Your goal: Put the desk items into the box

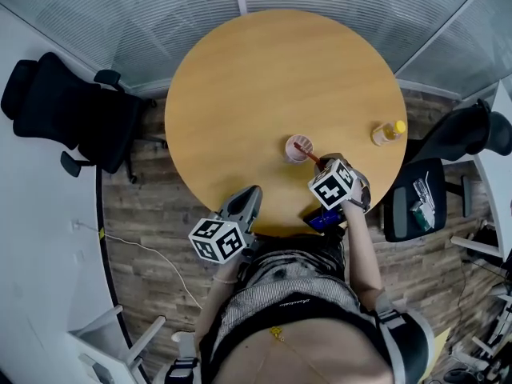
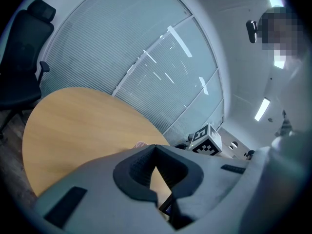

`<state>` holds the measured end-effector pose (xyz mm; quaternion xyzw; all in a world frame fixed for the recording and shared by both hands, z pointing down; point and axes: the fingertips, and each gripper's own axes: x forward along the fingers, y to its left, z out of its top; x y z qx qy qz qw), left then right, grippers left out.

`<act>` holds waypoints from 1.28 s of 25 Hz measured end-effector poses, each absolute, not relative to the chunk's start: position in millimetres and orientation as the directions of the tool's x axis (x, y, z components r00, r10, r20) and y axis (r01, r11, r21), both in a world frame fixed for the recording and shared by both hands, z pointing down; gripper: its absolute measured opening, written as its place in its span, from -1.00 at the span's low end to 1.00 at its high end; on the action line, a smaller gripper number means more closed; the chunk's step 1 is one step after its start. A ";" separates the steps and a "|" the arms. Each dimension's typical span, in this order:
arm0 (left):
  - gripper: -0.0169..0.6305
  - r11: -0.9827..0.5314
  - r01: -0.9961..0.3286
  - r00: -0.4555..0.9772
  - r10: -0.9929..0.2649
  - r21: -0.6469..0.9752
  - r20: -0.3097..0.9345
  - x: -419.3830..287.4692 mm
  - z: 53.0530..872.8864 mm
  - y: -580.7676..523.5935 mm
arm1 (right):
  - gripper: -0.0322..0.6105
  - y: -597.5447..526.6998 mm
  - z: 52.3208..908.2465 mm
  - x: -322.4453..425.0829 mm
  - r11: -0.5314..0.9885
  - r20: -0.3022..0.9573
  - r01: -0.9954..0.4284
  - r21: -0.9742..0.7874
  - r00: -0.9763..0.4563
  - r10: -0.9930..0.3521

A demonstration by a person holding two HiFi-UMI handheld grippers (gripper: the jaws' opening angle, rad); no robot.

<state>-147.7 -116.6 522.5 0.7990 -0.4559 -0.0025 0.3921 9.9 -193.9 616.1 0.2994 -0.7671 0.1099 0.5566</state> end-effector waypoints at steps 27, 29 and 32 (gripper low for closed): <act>-0.94 -0.249 -0.728 0.565 -0.745 0.639 0.354 -162.2 526.6 -120.3 | -0.71 -213.6 649.3 -21.9 0.853 0.942 -0.493 0.174 -0.170 -0.290; -0.94 -0.248 -0.728 0.567 -0.742 0.639 0.357 -162.3 527.7 -120.8 | -0.71 -214.8 649.0 -22.5 0.848 0.939 -0.503 0.166 -0.183 -0.292; -0.94 -0.247 -0.726 0.567 -0.743 0.642 0.356 -162.4 527.9 -123.1 | -0.71 -215.8 649.3 -22.3 0.847 0.937 -0.508 0.159 -0.192 -0.291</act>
